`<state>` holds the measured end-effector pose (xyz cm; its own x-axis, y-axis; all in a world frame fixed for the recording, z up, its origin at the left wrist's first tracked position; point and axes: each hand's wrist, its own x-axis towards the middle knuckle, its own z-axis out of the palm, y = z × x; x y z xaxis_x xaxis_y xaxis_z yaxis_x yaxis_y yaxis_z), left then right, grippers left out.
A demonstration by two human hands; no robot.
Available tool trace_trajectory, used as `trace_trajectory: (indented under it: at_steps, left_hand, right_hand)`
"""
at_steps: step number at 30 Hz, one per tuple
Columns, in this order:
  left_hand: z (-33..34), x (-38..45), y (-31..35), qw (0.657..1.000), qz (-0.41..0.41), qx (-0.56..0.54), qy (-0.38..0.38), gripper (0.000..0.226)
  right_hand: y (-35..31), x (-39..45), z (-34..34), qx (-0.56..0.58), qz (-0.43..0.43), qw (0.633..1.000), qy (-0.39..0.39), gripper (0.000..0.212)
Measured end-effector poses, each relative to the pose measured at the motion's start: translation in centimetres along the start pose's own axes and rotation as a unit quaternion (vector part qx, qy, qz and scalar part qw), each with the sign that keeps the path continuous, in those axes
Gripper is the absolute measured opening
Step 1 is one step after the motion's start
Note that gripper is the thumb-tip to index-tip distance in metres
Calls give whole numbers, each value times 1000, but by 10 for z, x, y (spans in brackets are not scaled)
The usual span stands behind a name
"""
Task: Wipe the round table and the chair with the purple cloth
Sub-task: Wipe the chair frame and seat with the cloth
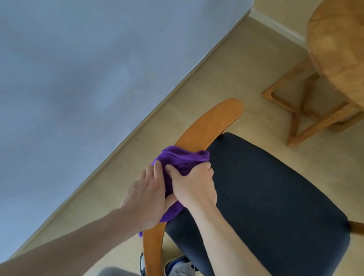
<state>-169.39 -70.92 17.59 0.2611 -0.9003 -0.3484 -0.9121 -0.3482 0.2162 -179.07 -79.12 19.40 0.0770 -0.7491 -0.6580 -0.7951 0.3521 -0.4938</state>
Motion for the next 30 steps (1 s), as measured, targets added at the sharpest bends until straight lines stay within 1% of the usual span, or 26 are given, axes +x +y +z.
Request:
trace_trajectory:
  at_steps: [3, 6, 8, 9, 12, 13, 15, 17, 20, 23, 25, 28, 30]
  left_hand:
    - [-10, 27, 9, 1000, 14, -8, 20, 77]
    - [-23, 73, 25, 998, 42, -16, 34, 82]
    - [-32, 115, 40, 996, 75, -11, 38, 82]
    - [-36, 135, 50, 995, 90, -12, 35, 78]
    - [-44, 177, 74, 990, 140, -9, 18, 68]
    - [-46, 184, 78, 989, 148, -10, 17, 65]
    - [-44, 190, 76, 988, 149, -18, 22, 63]
    - [-39, 184, 69, 988, 151, -22, 24, 71]
    - [-37, 165, 50, 986, 160, -54, 12, 83]
    - [-34, 138, 25, 982, 161, -96, -2, 81]
    - [-33, 124, 14, 981, 159, -111, -24, 81]
    - [-39, 141, 17, 976, 170, -120, -60, 88]
    - [-42, 171, 31, 971, 192, -124, -65, 84]
  right_hand:
    - [-8, 24, -14, 30, 4, 999, 24, 85]
    - [-23, 67, -38, 106, 19, 993, 54, 95]
    - [-32, 95, -56, 137, 25, 986, 95, 98]
    - [-33, 108, -65, 147, 28, 982, 116, 93]
    - [-38, 134, -87, 183, 49, 967, 168, 68]
    - [-39, 140, -88, 195, 52, 962, 182, 65]
    - [-44, 140, -82, 209, 65, 954, 206, 66]
    - [-48, 130, -69, 218, 74, 945, 231, 69]
    - [-50, 105, -52, 209, 82, 947, 230, 69]
    - [-44, 79, -36, 170, 76, 962, 200, 64]
    - [-41, 72, -32, 150, 76, 969, 183, 63]
    - [-38, 94, -47, 151, 86, 973, 151, 69]
    - [-41, 117, -66, 157, 90, 972, 150, 70]
